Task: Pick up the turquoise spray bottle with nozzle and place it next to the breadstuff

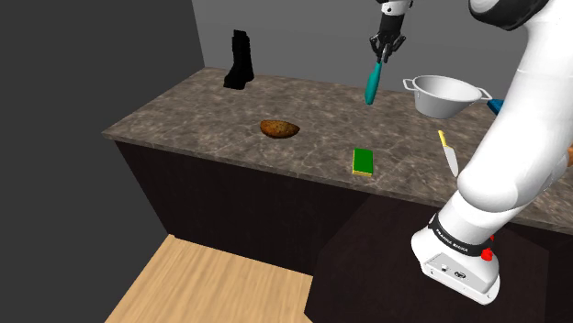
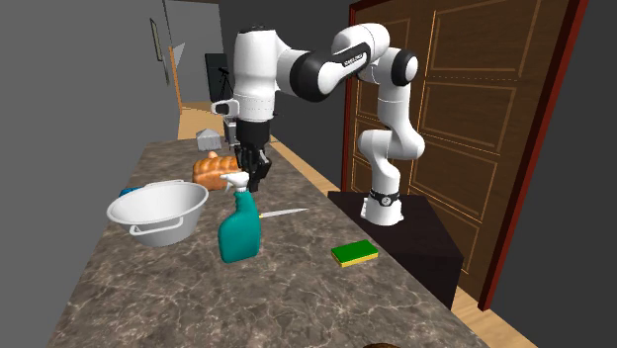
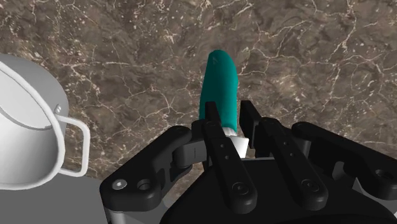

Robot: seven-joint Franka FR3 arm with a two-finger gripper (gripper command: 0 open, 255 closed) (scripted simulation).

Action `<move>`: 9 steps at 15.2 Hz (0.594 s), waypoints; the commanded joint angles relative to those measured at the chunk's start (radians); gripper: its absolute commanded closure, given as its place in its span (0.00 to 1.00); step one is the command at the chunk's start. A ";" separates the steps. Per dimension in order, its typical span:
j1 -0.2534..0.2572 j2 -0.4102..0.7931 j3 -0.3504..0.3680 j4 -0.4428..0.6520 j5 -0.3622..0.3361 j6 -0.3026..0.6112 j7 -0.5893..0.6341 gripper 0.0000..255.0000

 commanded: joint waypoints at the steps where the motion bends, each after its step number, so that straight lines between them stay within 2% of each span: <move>1: -0.002 0.001 -0.001 0.029 0.001 -0.028 -0.003 1.00; 9: -0.008 0.009 -0.003 0.147 0.005 -0.138 -0.012 1.00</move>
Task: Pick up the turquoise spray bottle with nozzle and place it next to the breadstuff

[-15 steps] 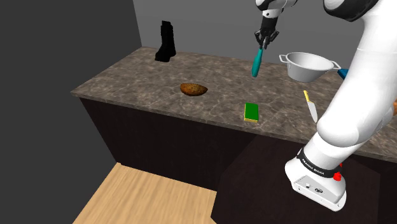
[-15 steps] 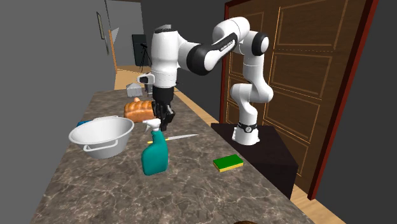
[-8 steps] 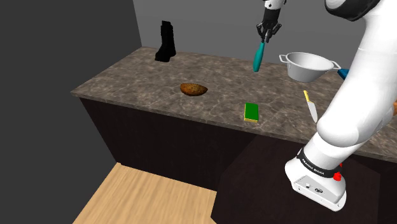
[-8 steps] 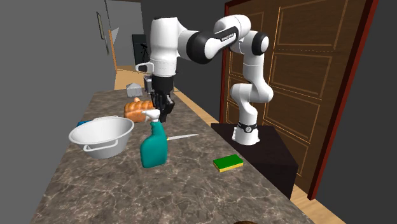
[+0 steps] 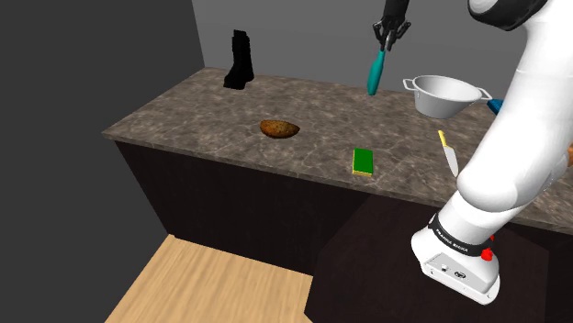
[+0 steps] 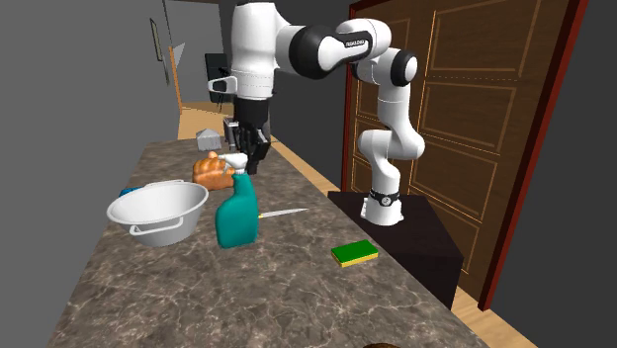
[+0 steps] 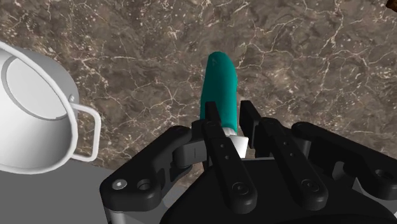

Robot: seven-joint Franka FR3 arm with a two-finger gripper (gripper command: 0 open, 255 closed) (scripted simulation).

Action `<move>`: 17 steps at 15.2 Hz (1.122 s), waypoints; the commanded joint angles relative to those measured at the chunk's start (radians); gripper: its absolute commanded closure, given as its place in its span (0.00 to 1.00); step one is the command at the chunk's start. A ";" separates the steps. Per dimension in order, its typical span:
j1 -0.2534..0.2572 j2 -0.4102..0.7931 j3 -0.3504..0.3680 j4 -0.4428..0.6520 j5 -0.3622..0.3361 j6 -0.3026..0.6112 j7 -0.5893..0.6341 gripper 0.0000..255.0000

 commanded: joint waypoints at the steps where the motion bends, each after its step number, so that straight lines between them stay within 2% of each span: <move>1: -0.004 0.007 -0.001 0.040 0.003 -0.033 -0.004 1.00; 13: -0.030 0.064 -0.005 0.283 0.028 -0.221 -0.027 1.00; 14: -0.031 0.067 -0.006 0.290 0.029 -0.226 -0.028 1.00; 17: -0.043 -0.014 -0.024 0.194 0.005 -0.203 -0.069 1.00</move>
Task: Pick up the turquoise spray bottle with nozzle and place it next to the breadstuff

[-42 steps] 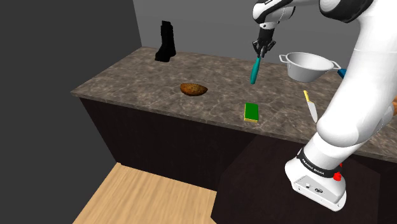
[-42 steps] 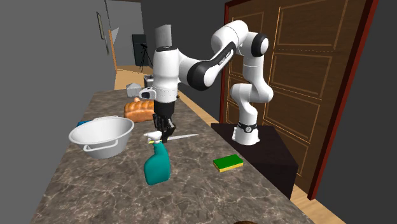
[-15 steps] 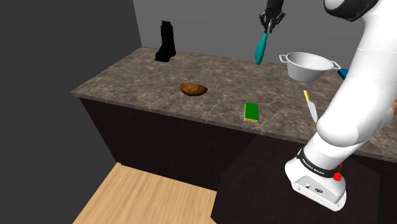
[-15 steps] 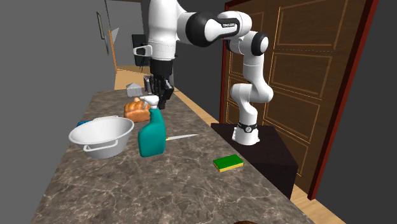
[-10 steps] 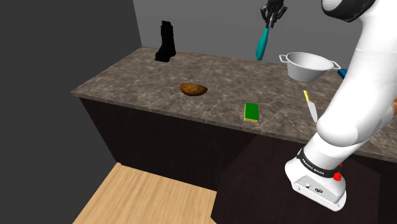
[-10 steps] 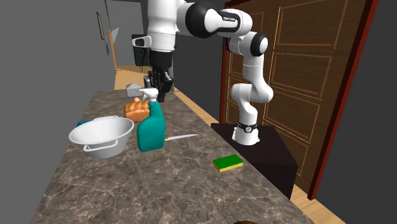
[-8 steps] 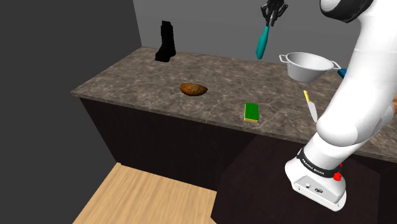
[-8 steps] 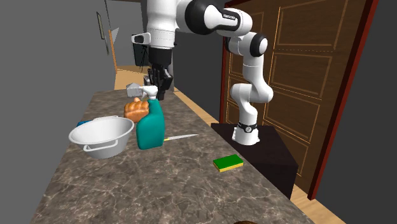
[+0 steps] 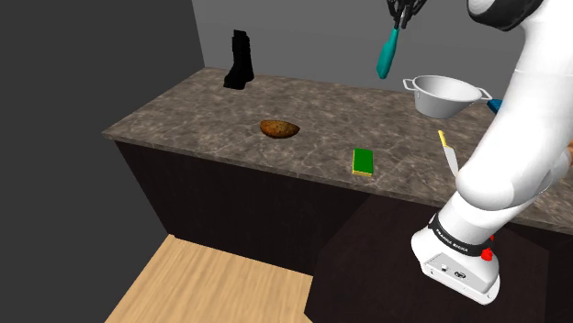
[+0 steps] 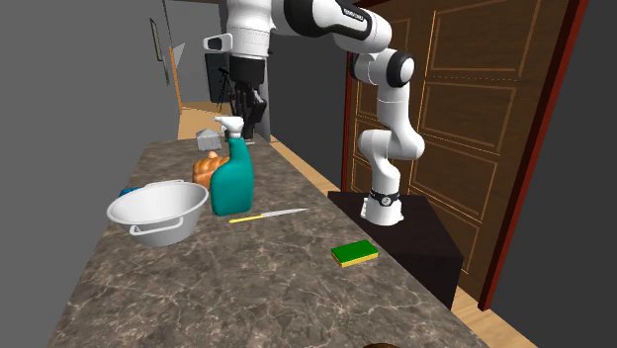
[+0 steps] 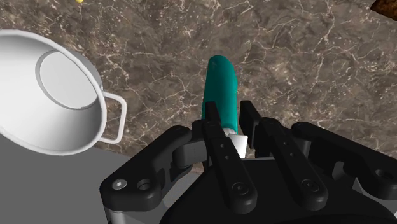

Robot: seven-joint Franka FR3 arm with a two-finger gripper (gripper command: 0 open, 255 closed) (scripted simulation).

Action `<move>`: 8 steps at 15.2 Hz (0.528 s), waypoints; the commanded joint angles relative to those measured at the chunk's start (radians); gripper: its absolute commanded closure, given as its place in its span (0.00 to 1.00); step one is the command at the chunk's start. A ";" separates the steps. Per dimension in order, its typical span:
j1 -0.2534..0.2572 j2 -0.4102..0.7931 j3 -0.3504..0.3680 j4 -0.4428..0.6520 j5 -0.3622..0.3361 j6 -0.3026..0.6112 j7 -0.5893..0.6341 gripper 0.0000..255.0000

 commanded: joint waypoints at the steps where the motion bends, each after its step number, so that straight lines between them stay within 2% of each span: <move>1: -0.008 -0.053 -0.012 -0.057 -0.017 0.010 -0.027 1.00; 8: -0.058 -0.190 -0.062 -0.190 -0.063 0.027 -0.137 1.00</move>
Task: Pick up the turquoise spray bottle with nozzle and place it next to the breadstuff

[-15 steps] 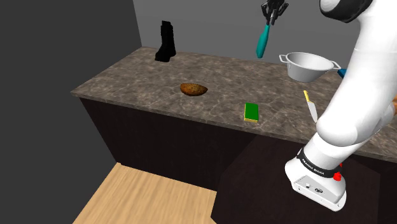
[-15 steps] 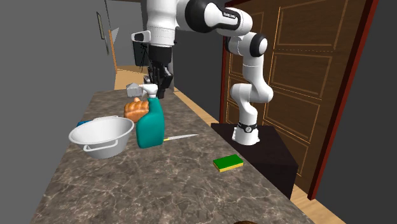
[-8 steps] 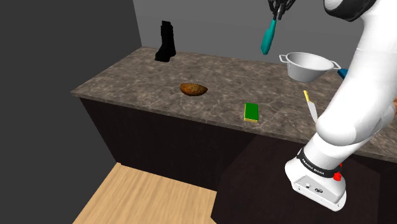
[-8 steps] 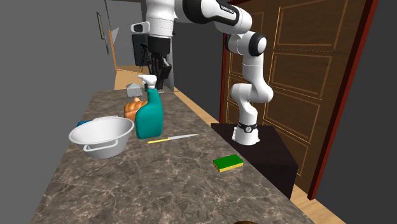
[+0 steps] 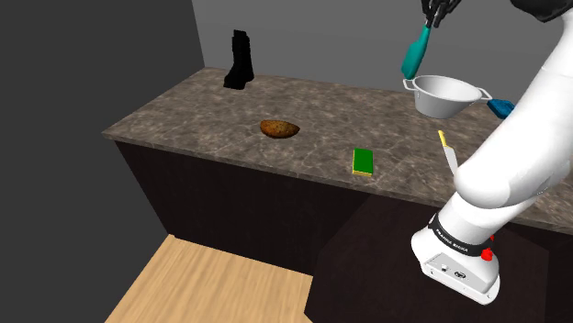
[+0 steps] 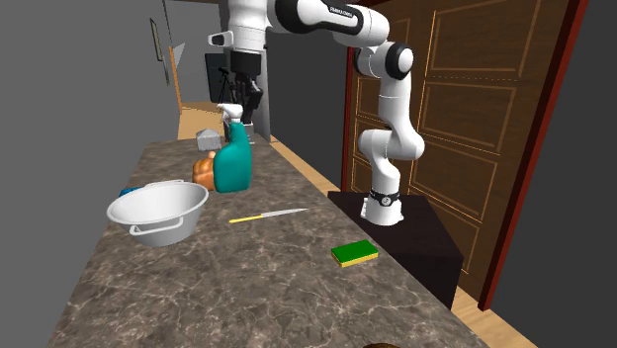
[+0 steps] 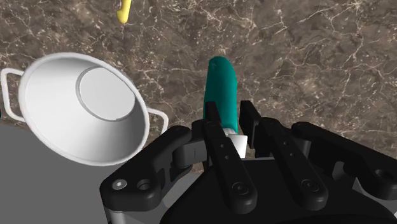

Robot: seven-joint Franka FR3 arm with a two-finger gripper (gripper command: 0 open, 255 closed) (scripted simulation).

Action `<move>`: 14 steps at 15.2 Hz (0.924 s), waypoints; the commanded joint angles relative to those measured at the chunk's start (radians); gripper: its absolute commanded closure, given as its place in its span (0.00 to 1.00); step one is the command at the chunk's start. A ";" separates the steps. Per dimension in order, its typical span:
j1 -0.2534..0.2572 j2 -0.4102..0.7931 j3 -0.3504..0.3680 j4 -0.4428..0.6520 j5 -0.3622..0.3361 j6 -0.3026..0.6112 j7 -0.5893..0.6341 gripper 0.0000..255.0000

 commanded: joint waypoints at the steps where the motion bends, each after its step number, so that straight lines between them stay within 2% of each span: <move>1: -0.015 -0.034 -0.015 -0.023 -0.012 -0.005 -0.033 1.00; 7: -0.071 -0.103 -0.070 -0.066 -0.036 -0.013 -0.147 1.00; 14: -0.143 -0.130 -0.153 -0.055 -0.038 -0.035 -0.305 1.00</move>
